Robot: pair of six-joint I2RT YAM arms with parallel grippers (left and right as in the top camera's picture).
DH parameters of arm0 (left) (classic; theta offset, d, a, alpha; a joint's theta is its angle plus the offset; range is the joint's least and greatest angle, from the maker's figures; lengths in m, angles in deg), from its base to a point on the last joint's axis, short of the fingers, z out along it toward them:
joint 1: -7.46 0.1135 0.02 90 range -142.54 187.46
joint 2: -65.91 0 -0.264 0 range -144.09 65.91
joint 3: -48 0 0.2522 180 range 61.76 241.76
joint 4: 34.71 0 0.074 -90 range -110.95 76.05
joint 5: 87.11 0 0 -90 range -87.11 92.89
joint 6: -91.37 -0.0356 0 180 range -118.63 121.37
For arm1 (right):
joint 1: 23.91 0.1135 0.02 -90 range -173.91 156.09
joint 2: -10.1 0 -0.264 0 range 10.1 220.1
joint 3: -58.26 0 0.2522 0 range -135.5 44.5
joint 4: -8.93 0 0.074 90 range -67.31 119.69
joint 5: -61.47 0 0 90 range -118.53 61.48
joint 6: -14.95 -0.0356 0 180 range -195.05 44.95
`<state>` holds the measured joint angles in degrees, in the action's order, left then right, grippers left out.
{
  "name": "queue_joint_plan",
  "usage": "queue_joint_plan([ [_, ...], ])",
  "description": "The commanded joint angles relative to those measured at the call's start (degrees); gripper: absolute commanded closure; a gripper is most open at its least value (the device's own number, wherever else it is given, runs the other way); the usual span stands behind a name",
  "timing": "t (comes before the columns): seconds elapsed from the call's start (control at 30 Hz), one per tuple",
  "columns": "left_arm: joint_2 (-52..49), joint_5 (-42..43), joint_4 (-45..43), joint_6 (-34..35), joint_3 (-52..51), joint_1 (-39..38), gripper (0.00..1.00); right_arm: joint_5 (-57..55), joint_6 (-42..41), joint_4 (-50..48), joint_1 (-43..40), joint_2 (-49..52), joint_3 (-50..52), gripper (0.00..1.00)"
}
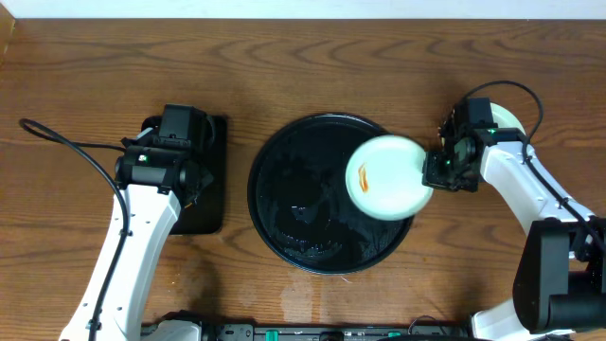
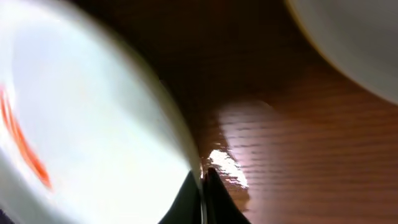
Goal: Clean dirty plates on tray and stack at the side
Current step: 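Grip the last blue plate with the right gripper and scrub it with the sponge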
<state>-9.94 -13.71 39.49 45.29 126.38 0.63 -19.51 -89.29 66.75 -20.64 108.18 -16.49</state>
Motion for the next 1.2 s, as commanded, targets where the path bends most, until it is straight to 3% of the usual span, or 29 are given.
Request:
queue_joint_plan([
  [0.0,0.20,-0.35,0.20,0.72,0.11,0.28,0.92,4.98,0.59,-0.57,0.31,0.48,-0.28,0.99],
  [0.4,0.20,0.22,0.11,-0.70,0.11,0.28,0.92,5.35,-1.75,-5.35,10.71,0.50,-0.26,0.99],
  [0.53,0.20,7.52,-1.84,-8.17,0.11,0.28,0.92,1.07,-4.22,-8.04,15.47,0.50,0.02,0.99],
  [0.73,0.11,28.30,-7.54,-18.88,0.11,0.26,0.92,-1.40,-7.41,-12.24,20.92,0.76,1.57,0.99],
  [1.17,-9.38,38.73,-11.98,-18.80,0.04,-4.79,0.92,6.49,-10.60,-15.28,22.25,10.08,1.60,0.99],
])
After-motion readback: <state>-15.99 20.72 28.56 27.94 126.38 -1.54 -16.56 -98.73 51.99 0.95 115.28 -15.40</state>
